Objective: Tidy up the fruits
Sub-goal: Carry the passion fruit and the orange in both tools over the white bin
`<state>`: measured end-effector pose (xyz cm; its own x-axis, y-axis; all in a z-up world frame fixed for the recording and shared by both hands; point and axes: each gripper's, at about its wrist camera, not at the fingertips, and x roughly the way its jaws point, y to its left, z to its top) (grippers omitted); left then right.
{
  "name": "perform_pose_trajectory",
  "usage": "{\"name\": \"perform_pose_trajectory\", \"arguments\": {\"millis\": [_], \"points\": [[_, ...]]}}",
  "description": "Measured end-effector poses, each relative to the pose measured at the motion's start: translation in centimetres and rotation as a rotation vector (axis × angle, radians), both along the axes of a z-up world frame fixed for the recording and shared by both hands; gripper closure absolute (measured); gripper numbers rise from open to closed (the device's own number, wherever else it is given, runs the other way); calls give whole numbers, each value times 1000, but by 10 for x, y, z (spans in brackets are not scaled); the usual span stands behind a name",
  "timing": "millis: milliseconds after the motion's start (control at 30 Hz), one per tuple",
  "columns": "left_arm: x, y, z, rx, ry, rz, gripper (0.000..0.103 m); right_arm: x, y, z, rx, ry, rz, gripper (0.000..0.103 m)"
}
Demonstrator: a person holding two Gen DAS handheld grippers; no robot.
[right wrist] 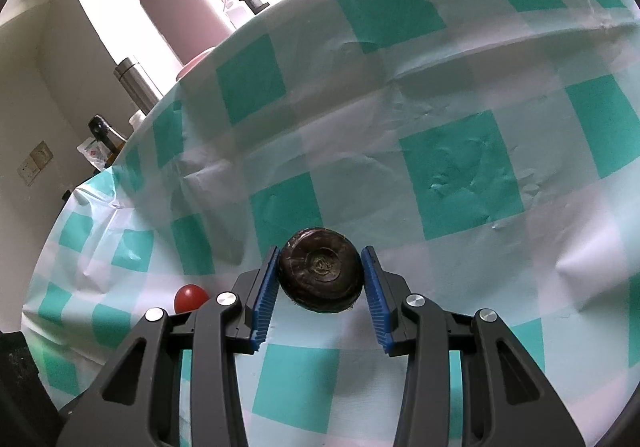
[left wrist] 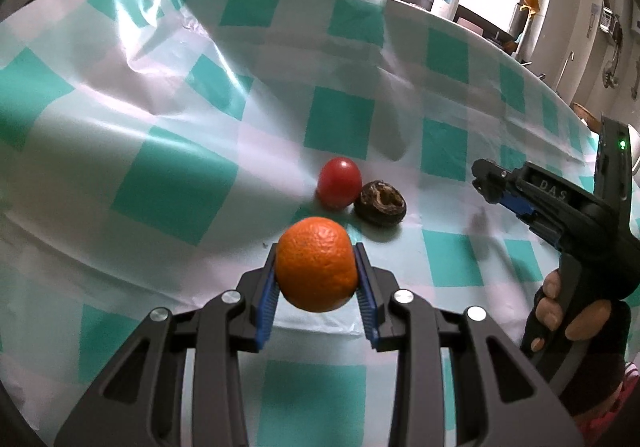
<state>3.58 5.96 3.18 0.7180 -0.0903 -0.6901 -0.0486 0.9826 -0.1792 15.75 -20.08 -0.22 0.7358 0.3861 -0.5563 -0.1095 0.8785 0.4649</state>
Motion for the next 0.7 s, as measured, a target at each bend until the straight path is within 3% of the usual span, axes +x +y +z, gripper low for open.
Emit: {"name": "perform_pose_trajectory", "arguments": {"millis": [133,300,567,700], "points": [[-3,4,2,1,-6,10,68,-31,1,3,-3,16,-23,62],[-18,2,10,-9,-22,-10,68,-102,20,21,-127,-45,1,62],[-88,-10,24,-29,-79,-37,68,-224,32,29,-267,-99,48,62],[-124,-31,27,18,-97,-87,68,-259,22,32,-279,-104,48,62]]}}
